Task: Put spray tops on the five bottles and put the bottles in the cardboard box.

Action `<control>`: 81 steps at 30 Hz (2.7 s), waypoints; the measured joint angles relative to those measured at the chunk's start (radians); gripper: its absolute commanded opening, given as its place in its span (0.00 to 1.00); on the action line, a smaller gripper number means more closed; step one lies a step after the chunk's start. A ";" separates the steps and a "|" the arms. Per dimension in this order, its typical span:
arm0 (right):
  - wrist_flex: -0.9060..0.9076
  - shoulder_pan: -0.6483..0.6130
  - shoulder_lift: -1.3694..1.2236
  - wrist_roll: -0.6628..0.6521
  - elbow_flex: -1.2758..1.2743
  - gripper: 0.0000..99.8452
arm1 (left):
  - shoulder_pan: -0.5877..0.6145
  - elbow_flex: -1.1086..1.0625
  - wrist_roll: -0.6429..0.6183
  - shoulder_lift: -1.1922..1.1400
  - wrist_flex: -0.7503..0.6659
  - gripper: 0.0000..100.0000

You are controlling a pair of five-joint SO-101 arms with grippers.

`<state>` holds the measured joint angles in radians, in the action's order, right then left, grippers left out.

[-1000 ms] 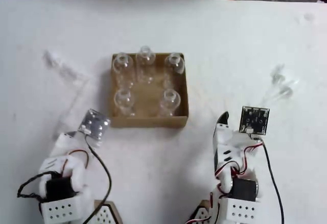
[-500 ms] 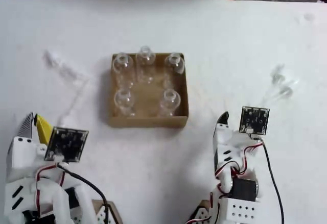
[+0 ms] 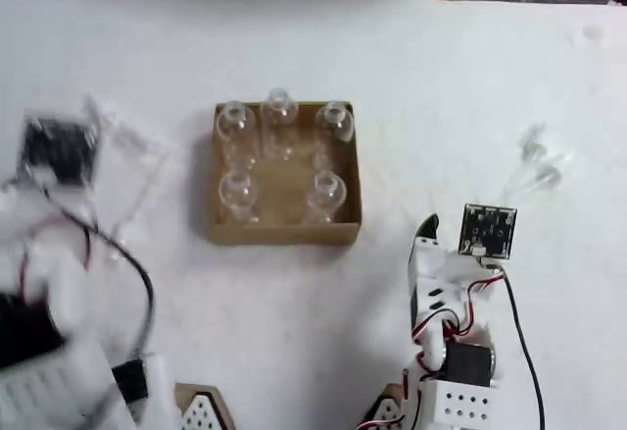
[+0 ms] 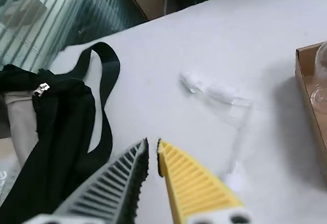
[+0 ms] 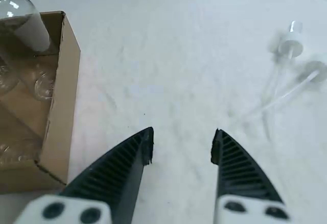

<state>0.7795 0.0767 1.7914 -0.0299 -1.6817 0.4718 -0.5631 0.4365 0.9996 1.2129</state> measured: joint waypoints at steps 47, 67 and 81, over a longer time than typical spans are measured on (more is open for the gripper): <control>0.000 -0.008 0.000 0.000 0.000 0.17 | 0.002 2.073 -0.939 -2.371 0.063 0.17; 0.000 -0.008 0.000 0.000 0.000 0.17 | 0.000 2.102 -0.968 -2.410 0.183 0.06; 0.000 -0.008 0.000 0.000 0.000 0.17 | -0.029 2.180 -0.890 -2.042 0.546 0.06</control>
<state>0.7795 0.0690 1.7914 -0.0299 -1.6817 0.4427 1.6172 -0.4534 -1.0426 1.7591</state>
